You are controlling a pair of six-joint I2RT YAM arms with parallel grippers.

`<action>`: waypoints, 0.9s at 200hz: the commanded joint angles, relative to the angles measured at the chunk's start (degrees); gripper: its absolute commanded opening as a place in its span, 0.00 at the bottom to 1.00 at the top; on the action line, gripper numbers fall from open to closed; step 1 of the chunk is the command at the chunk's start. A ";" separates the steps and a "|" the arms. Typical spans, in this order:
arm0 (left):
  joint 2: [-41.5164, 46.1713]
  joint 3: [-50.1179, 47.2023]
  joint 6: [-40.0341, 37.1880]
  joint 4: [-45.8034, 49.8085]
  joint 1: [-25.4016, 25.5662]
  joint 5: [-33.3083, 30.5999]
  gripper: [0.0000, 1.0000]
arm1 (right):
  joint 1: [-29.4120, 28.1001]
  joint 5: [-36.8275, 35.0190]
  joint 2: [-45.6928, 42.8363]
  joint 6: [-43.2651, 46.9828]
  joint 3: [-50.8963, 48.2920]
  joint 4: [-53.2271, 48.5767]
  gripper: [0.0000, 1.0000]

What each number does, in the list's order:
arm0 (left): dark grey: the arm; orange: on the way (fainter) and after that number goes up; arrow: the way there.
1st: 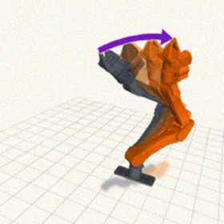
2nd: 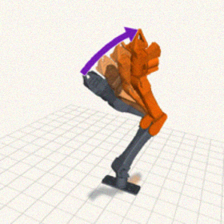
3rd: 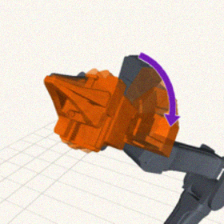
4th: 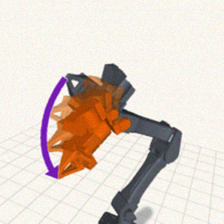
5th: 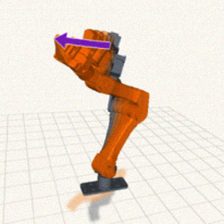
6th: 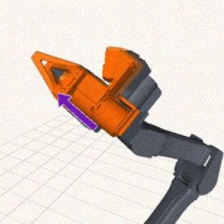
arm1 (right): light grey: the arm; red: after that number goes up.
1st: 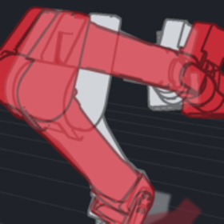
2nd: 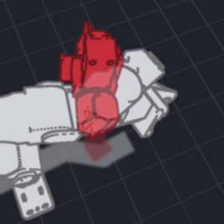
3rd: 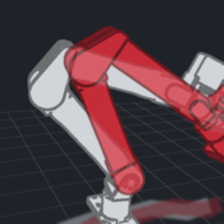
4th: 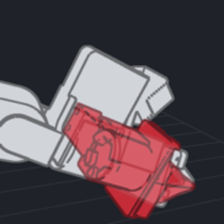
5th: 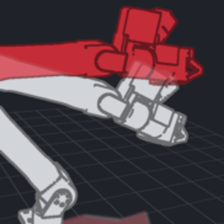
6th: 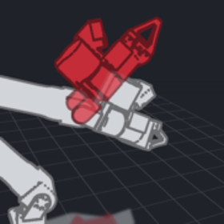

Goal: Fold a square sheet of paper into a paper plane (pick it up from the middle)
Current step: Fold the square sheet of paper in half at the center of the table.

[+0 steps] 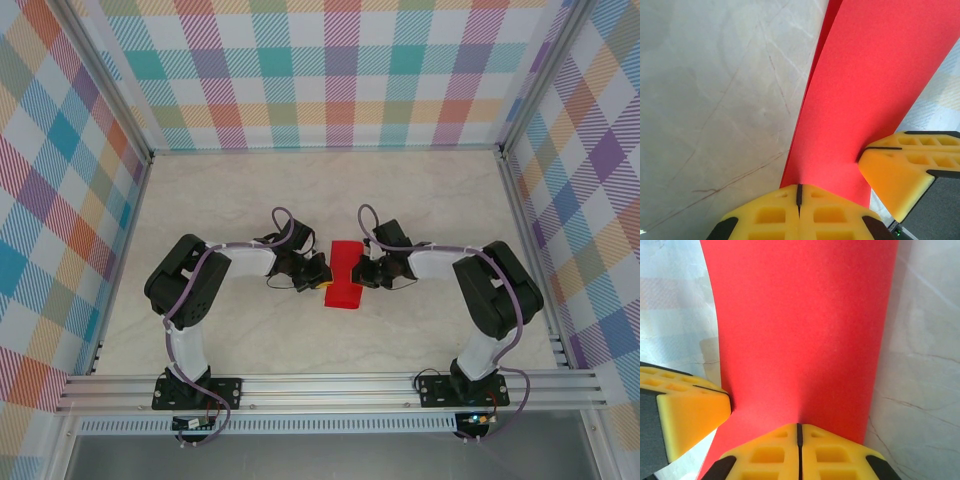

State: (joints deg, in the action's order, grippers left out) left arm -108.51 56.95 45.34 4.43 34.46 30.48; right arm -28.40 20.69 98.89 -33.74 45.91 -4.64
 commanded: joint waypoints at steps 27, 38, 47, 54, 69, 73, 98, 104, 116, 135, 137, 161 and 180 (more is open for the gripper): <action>-5.73 -3.74 -1.10 9.81 0.17 -10.40 0.00 | 2.21 -3.72 -1.91 1.96 -4.64 -2.34 0.04; -5.94 -3.82 -1.41 9.39 0.25 -9.96 0.00 | 2.27 -3.77 -3.01 2.03 -5.89 -0.67 0.03; -6.09 -4.01 -1.73 9.05 0.18 -9.84 0.00 | 2.54 -3.98 -3.52 1.95 -7.00 1.20 0.02; -6.23 -3.81 -1.98 8.93 0.19 -9.85 0.00 | 2.78 -4.19 -3.53 2.01 -7.67 2.25 0.02; -6.54 -3.77 -2.52 8.74 0.18 -9.84 0.00 | 3.56 -4.52 -3.22 2.09 -8.09 2.51 0.01; -6.54 -3.72 -2.71 8.68 0.23 -9.74 0.00 | 3.61 -4.43 -3.48 2.07 -8.30 2.66 0.01; -6.61 -4.15 -4.50 8.58 0.26 -10.17 0.00 | 3.97 -7.15 -9.16 1.77 -8.73 0.79 0.01; -6.79 -4.22 -4.89 8.35 0.21 -10.05 0.00 | 3.97 -7.77 -11.26 1.74 -8.78 0.12 0.01; -7.44 -4.48 -5.25 7.69 0.26 -9.50 0.00 | 3.95 -7.68 -15.29 0.98 -9.21 0.06 0.02; -8.03 -5.07 -5.18 6.67 0.33 -8.69 0.00 | 3.31 -3.36 -17.68 -0.54 -9.36 2.51 0.03; -8.03 -5.11 -5.22 6.59 0.34 -8.69 0.00 | 3.21 -2.95 -17.68 -0.72 -9.28 2.77 0.03; -7.83 -5.29 -5.70 7.41 0.44 -9.93 0.00 | 0.63 -0.65 -15.09 -1.17 -6.92 3.92 0.03; -7.94 -5.14 -5.88 7.87 0.44 -10.43 0.00 | -0.05 1.86 -10.20 -1.49 -4.88 6.34 0.04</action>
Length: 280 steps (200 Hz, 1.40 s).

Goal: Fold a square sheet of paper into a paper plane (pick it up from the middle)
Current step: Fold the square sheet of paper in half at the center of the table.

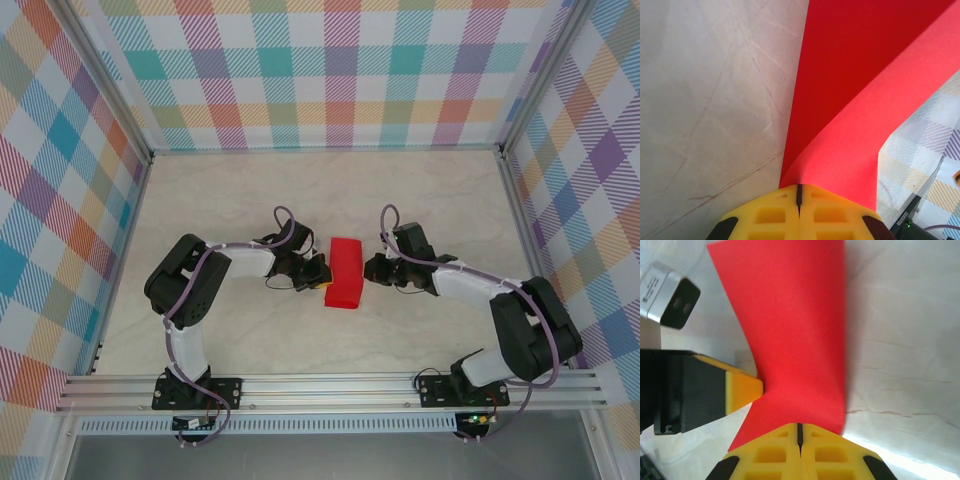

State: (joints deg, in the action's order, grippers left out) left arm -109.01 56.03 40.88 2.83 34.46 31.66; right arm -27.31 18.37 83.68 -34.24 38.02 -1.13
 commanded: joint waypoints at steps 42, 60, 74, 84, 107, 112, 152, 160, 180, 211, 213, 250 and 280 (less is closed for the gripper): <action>-7.52 -3.69 -1.51 10.26 0.40 -12.84 0.00 | -1.43 6.49 14.20 -0.33 8.00 6.60 0.03; -7.44 -3.71 -1.26 10.42 0.43 -13.02 0.00 | -1.30 5.63 16.24 0.11 9.26 6.80 0.03; -7.32 -3.89 -1.22 10.57 0.44 -13.14 0.00 | -0.84 4.85 17.01 0.05 9.18 7.30 0.03; -7.29 -3.95 -1.20 10.82 0.44 -13.29 0.00 | -0.24 4.35 17.51 0.13 8.86 7.59 0.03; -7.27 -4.17 -1.22 11.60 0.44 -13.62 0.00 | 1.07 3.43 19.17 0.18 8.27 7.77 0.02; -7.23 -4.17 -1.28 11.76 0.44 -13.64 0.00 | 1.22 2.99 19.47 0.33 8.16 7.56 0.03; -7.31 -4.36 -1.22 12.57 0.44 -14.33 0.00 | 3.36 2.21 20.53 0.71 6.66 8.53 0.02; -7.20 -4.66 -1.09 12.62 0.44 -14.50 0.00 | 3.90 2.11 20.17 0.69 6.23 8.91 0.03; -7.13 -5.44 -0.73 12.60 0.44 -14.70 0.00 | 5.38 1.89 19.71 0.99 6.01 9.14 0.03; -7.31 -6.27 -0.46 12.57 0.42 -14.35 0.00 | 6.98 1.95 19.53 1.92 7.00 8.61 0.03; -7.30 -6.35 -0.41 12.58 0.43 -14.30 0.00 | 7.00 1.87 19.51 2.01 7.03 8.56 0.03; -6.84 -5.66 -0.23 12.57 0.52 -14.43 0.00 | 5.34 -1.12 15.69 3.31 7.90 7.52 0.03; -6.16 -4.66 0.09 13.55 0.87 -15.17 0.00 | 1.16 -3.05 11.10 3.26 8.66 5.89 0.03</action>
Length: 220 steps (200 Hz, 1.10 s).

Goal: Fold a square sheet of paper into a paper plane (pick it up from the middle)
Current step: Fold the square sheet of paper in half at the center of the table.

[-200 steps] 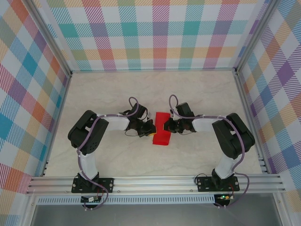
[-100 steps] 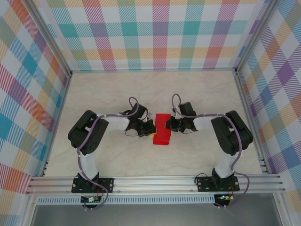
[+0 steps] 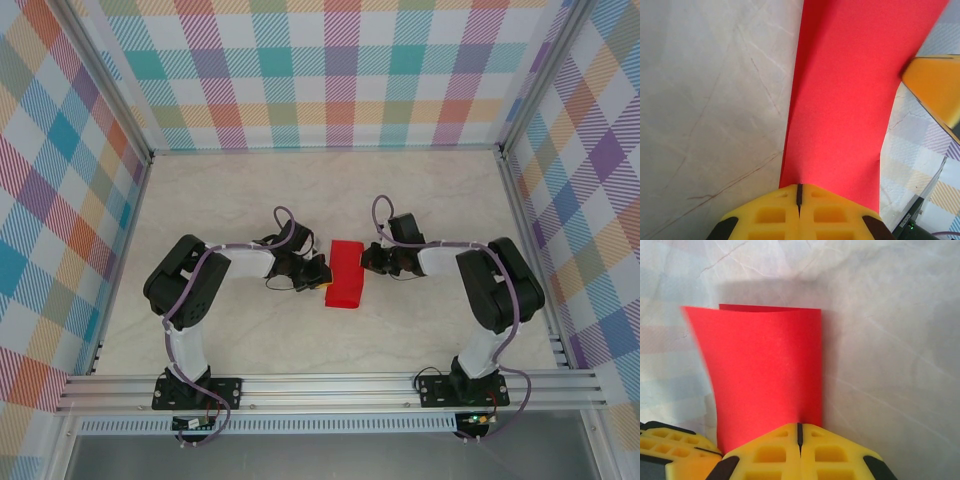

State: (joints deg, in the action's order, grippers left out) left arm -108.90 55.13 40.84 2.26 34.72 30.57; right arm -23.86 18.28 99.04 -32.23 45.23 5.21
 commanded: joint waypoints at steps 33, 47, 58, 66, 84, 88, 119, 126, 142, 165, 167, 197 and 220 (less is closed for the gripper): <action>-5.41 -2.76 0.36 16.96 1.14 -15.14 0.00 | -3.35 2.93 -1.05 -0.53 3.98 1.18 0.03; -4.93 -3.11 0.54 17.24 1.14 -15.55 0.00 | -3.32 4.92 2.01 -0.79 5.51 1.92 0.03; -4.73 -3.14 0.64 17.51 1.14 -15.54 0.00 | -3.30 5.45 4.24 -0.83 6.61 1.94 0.03; -4.64 -3.27 0.61 17.52 1.13 -15.63 0.00 | -3.30 5.86 5.63 -0.65 7.37 1.93 0.03; -4.58 -3.33 0.89 17.49 1.23 -15.71 0.00 | -3.05 5.55 7.66 -0.39 8.21 1.75 0.03; -4.63 -3.36 0.96 17.41 1.23 -15.71 0.00 | -2.92 5.33 7.95 -0.38 8.28 1.80 0.03; -4.73 -4.21 1.34 16.82 1.23 -15.77 0.00 | -1.02 3.78 9.01 -0.46 8.03 2.20 0.03; -4.78 -4.34 1.35 16.81 1.22 -15.78 0.00 | -0.51 3.37 9.26 -0.56 8.03 2.21 0.03; -4.81 -4.51 1.30 16.66 1.18 -15.74 0.00 | 1.35 3.58 10.09 -1.89 7.85 3.25 0.03; -4.86 -4.78 1.36 16.13 1.23 -15.54 0.00 | 3.38 2.21 11.46 -2.84 8.72 2.57 0.04; -4.84 -4.86 1.35 16.11 1.23 -15.54 0.00 | 3.53 2.15 11.57 -2.88 8.79 2.53 0.04; -4.95 -5.07 1.39 15.76 1.25 -15.45 0.00 | 6.07 0.53 12.75 -4.01 9.41 2.29 0.03; -4.83 -5.75 1.48 14.78 1.31 -16.10 0.00 | 7.89 -1.08 12.52 -5.35 10.35 1.35 0.03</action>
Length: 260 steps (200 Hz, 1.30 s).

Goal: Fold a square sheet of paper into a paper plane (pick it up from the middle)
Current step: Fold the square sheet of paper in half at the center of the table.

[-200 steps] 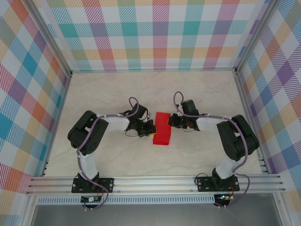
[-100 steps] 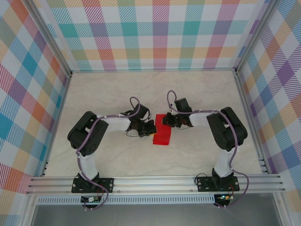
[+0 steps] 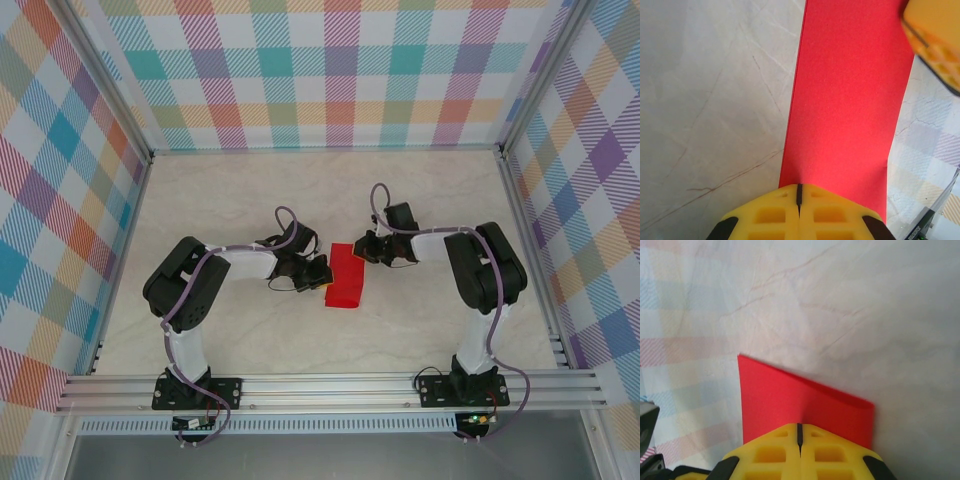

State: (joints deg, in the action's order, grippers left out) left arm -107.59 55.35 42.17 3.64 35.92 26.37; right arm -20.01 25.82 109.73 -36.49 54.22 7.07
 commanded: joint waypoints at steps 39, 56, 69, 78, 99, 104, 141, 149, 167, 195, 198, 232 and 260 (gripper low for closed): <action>-6.23 -6.60 0.03 12.74 0.11 -12.00 0.00 | 4.56 -10.27 -0.36 -1.61 3.50 -3.01 0.03; -6.39 -6.66 0.03 12.72 0.11 -11.96 0.00 | 4.54 -9.55 -2.96 -1.83 2.69 -3.20 0.03; -6.47 -6.53 0.13 10.68 0.05 -11.79 0.00 | 4.41 -8.11 -5.96 -2.17 0.92 -3.62 0.04; -6.40 -6.54 0.15 10.58 0.11 -11.89 0.00 | 4.23 -6.42 -8.51 -2.61 -0.85 -3.50 0.04; -6.49 -6.33 0.19 10.51 0.09 -12.04 0.00 | 2.46 -1.95 -13.96 -3.36 -5.28 -4.62 0.04; -6.49 -6.38 0.34 10.38 0.11 -11.98 0.00 | 1.96 -1.05 -14.96 -3.68 -6.08 -5.20 0.04; -6.66 -6.69 0.63 9.68 0.09 -11.96 0.00 | -3.17 3.81 -18.80 -8.70 -13.49 -4.56 0.04; -6.64 -6.80 0.72 9.55 0.10 -11.96 0.00 | -4.19 4.22 -18.72 -9.94 -14.77 -3.85 0.04; -6.67 -6.96 0.80 9.29 0.10 -12.04 0.00 | -5.76 4.09 -17.98 -12.20 -16.92 -2.28 0.04; -6.65 -7.32 1.14 9.02 0.11 -12.13 0.00 | -6.97 4.06 -15.21 -13.43 -18.26 -0.28 0.04; -6.62 -7.31 1.08 9.02 0.11 -12.12 0.00 | -7.11 4.06 -14.91 -13.48 -18.33 -0.20 0.04; -6.56 -7.70 1.31 8.93 0.11 -12.44 0.00 | -7.74 4.21 -13.90 -12.88 -19.63 -1.21 0.04; -6.75 -7.65 1.42 8.67 0.11 -12.56 0.00 | -7.72 3.32 -16.10 -10.78 -21.05 -5.49 0.04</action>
State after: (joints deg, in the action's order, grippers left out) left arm -107.37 52.93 42.92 -0.58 35.92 26.30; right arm -27.00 29.17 94.80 -48.82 35.48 6.13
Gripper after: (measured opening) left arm 0.045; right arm 0.045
